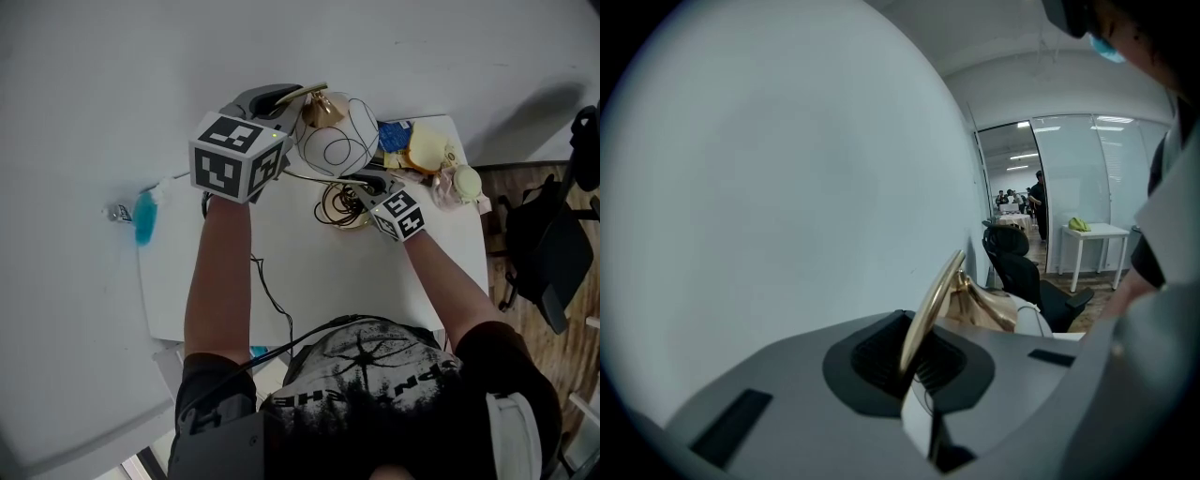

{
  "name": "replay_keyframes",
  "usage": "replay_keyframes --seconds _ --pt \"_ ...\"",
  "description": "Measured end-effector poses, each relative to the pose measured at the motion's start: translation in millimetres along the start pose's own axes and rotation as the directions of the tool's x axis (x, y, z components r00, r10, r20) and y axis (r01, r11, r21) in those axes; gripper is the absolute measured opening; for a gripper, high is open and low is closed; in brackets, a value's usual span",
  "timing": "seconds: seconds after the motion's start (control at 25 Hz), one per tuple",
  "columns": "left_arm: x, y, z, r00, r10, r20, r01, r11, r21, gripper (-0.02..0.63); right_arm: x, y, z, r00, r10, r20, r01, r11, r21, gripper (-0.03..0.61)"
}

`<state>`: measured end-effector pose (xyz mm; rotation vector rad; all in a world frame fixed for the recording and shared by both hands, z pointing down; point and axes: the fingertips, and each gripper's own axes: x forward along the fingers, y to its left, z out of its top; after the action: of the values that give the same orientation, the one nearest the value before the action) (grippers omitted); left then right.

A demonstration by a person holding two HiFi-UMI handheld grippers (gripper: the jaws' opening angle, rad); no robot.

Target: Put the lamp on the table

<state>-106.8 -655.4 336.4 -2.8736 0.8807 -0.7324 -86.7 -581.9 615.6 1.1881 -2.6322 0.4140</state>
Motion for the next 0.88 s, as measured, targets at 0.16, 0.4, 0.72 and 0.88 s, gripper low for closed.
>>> replay_keyframes --seconds 0.16,0.4,0.72,0.88 --pt "-1 -6 0 1.000 -0.005 -0.009 0.005 1.000 0.004 0.015 -1 -1 -4 1.000 -0.027 -0.014 0.027 0.999 -0.029 0.019" --pt "3 -17 2 1.000 -0.004 -0.024 0.004 1.000 0.022 0.015 -4 -6 -11 0.997 -0.060 -0.041 0.057 0.997 -0.058 0.020" --pt "7 -31 6 0.999 -0.001 -0.039 0.003 0.999 0.049 0.015 -13 -11 -17 0.995 -0.071 -0.074 0.069 0.997 -0.024 0.131" --pt "5 -36 6 0.999 0.005 -0.041 -0.003 0.998 0.056 0.015 -20 -8 -19 0.994 -0.065 -0.086 0.061 0.997 -0.043 0.145"
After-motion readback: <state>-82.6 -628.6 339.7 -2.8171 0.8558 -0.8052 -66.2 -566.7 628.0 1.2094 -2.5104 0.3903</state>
